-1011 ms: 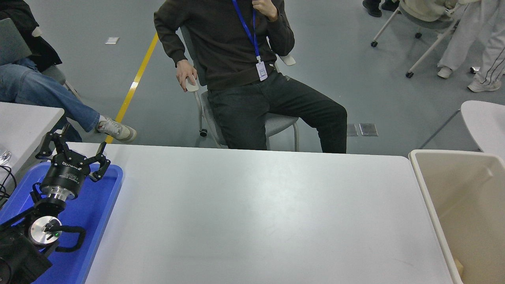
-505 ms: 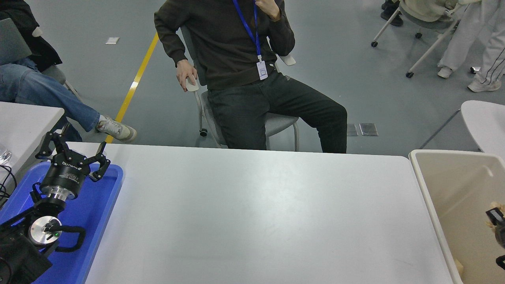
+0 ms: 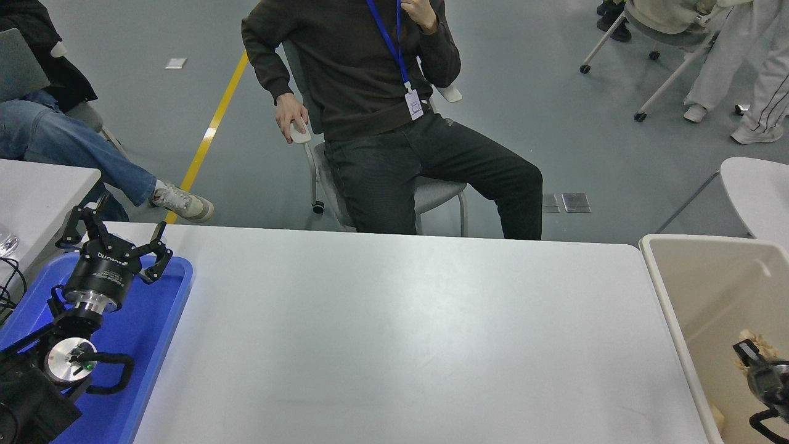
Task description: Clean the table surface
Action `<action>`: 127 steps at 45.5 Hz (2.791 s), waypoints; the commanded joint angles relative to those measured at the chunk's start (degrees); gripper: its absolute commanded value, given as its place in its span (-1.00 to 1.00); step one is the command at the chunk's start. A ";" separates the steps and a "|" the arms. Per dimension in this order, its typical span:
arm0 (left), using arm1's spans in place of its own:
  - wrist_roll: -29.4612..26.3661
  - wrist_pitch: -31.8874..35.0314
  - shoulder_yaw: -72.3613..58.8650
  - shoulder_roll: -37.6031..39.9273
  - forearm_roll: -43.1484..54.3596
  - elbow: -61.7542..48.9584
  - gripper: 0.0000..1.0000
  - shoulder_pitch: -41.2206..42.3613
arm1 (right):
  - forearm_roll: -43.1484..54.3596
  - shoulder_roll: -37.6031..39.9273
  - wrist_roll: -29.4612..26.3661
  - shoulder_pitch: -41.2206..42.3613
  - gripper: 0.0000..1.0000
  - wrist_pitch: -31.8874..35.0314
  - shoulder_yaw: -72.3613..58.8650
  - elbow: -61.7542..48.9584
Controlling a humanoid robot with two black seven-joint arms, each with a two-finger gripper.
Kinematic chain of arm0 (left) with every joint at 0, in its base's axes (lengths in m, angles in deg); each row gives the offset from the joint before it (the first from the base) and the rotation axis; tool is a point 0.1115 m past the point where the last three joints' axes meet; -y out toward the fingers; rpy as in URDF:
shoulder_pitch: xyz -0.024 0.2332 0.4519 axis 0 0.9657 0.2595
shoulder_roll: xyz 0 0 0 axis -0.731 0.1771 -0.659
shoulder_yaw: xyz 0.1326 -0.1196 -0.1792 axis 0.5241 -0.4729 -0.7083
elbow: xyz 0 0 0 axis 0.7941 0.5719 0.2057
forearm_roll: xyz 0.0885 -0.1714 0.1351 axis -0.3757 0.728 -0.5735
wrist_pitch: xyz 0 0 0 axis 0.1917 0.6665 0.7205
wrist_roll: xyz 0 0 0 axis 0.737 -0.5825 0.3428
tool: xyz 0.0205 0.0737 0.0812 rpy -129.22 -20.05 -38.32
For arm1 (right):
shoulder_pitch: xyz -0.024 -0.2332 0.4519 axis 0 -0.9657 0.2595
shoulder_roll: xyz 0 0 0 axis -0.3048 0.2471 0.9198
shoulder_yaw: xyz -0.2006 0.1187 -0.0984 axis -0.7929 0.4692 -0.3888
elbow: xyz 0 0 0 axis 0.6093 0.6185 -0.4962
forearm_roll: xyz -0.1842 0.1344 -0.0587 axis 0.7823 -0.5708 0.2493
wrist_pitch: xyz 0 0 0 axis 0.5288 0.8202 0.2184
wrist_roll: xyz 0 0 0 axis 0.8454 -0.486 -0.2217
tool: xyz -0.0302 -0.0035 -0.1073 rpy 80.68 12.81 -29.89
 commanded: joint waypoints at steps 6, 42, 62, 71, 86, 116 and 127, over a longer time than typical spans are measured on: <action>-0.07 0.00 0.00 0.00 0.00 -0.03 1.00 0.00 | -0.13 -0.11 0.35 0.08 0.13 -8.24 -0.13 0.15; 0.02 0.00 0.00 0.00 0.00 0.06 1.00 0.00 | -0.13 12.02 0.53 21.26 0.97 -9.03 8.47 7.18; 0.02 0.00 0.00 0.00 0.00 -0.03 1.00 0.00 | -1.80 21.25 0.18 34.98 0.97 -8.68 23.05 17.19; 0.02 0.00 0.00 0.00 0.00 -0.03 1.00 0.00 | -1.89 24.59 0.70 36.21 0.97 -8.94 31.94 28.44; -0.07 0.00 0.00 0.00 0.00 0.06 1.00 0.00 | -2.24 25.82 0.70 31.91 0.97 -9.03 49.16 46.28; -0.07 0.00 0.00 0.00 0.00 0.06 1.00 0.09 | -2.33 15.45 23.02 4.84 0.97 -4.55 64.47 56.75; -0.07 0.00 0.00 0.00 0.00 0.06 1.00 0.00 | -2.33 10.97 29.18 -2.46 0.98 -4.20 64.03 56.58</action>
